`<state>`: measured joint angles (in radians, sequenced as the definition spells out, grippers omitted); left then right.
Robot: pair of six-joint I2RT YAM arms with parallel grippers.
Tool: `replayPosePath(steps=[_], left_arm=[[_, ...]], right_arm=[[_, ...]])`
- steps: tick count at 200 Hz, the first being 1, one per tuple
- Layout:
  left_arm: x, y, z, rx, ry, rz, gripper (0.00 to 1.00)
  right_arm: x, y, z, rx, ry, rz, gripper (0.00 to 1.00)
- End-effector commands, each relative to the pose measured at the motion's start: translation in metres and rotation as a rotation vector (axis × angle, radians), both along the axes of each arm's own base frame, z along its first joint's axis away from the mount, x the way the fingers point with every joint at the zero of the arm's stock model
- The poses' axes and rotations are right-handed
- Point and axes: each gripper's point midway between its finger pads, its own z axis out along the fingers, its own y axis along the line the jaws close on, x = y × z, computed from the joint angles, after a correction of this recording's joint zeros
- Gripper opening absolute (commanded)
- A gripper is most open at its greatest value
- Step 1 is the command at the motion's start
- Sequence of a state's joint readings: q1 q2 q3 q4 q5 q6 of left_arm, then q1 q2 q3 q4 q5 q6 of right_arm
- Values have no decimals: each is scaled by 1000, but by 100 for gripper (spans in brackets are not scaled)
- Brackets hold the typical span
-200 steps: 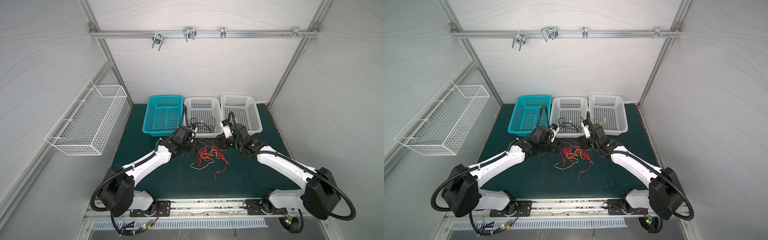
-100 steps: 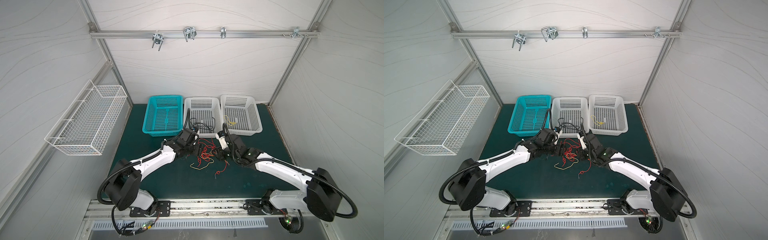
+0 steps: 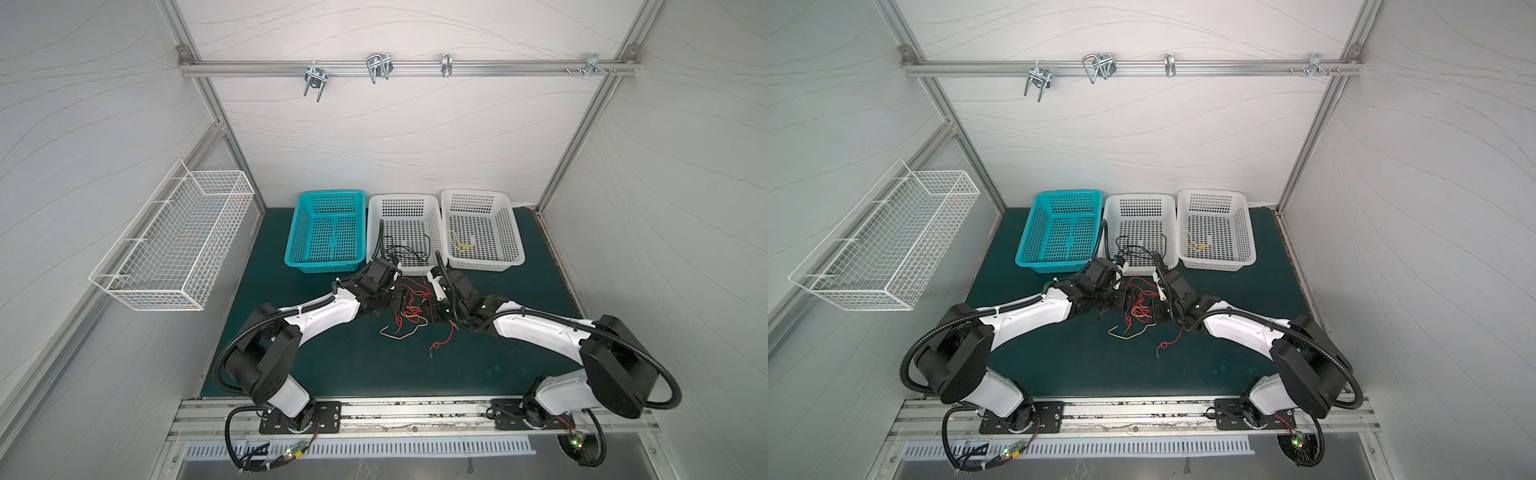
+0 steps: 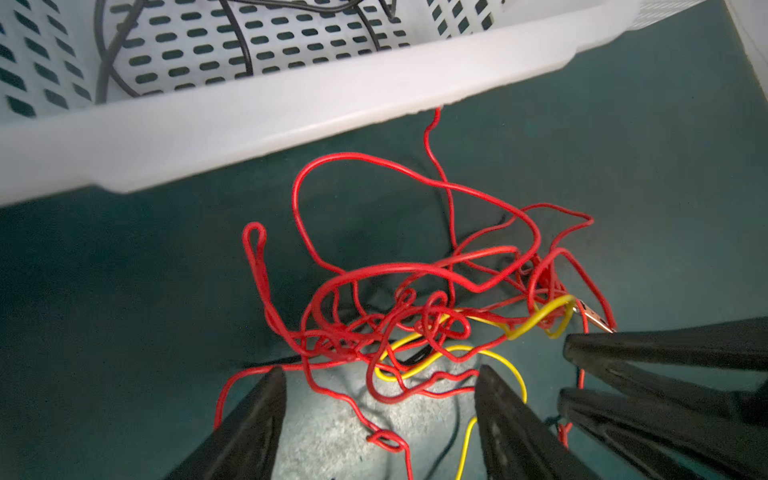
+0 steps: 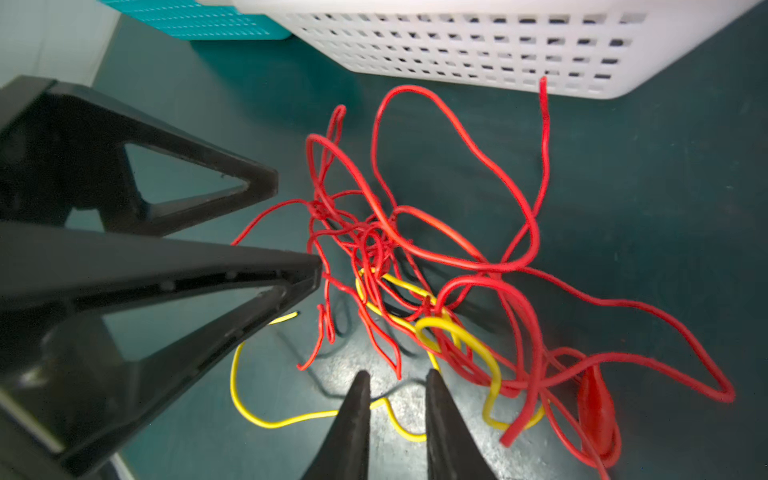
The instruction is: Untangle the cables
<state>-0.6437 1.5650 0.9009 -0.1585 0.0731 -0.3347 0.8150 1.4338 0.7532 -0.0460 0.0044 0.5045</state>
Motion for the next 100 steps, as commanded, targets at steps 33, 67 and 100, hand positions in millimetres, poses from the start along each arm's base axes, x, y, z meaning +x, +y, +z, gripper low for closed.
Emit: replayPosePath(steps=[33, 67, 100], left_arm=[[21, -14, -1, -24, -29, 34, 72], [20, -13, -13, -8, -9, 37, 72], [17, -11, -22, 11, 7, 38, 72]], right_arm=[[22, 8, 3, 5, -38, -76, 23], [30, 6, -2, -30, -44, -114, 22], [33, 7, -10, -59, -32, -117, 22]])
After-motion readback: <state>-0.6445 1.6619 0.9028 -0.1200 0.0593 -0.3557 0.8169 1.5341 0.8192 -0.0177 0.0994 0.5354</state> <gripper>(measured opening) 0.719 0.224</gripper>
